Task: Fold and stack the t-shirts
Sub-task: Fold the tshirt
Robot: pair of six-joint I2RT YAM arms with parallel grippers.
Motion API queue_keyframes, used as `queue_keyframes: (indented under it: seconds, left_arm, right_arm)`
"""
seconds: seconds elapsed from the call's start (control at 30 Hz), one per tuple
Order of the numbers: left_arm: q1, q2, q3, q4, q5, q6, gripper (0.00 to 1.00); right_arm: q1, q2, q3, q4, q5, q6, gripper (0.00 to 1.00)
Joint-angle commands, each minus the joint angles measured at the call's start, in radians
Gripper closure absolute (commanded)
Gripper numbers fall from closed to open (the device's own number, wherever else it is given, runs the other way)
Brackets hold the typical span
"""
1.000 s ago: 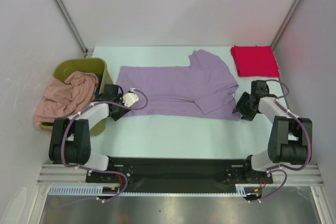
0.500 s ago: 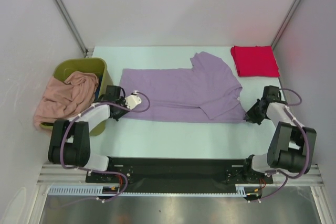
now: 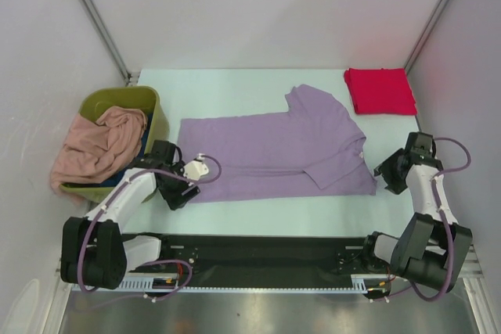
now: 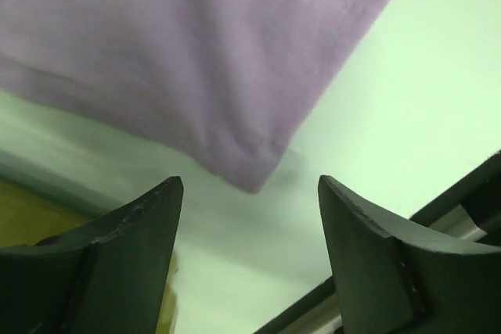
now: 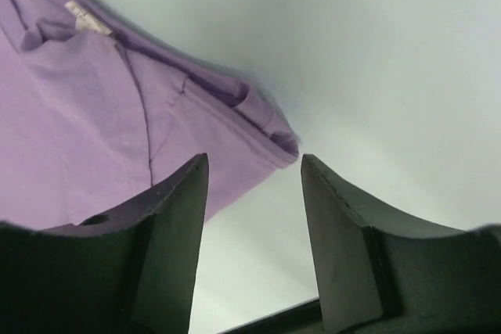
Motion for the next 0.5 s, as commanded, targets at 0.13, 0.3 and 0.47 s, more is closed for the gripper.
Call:
queue_keyframes:
  seconds: [0.13,0.3,0.47]
  left_arm:
    - [0.055,0.017,0.263,0.018,0.009,-0.097,0.30]
    - [0.055,0.177,0.266,0.107,-0.031,-0.135,0.39]
    - [0.057,0.291,0.283,0.199,-0.025,-0.155,0.39]
  right_arm:
    - [0.397,-0.012,0.233,0.030,0.124,-0.188,0.50]
    - [0.665,0.182,0.319,-0.043,0.176,-0.249,0.60]
    - [0.854,0.358,0.362,-0.057,0.257,-0.323,0.63]
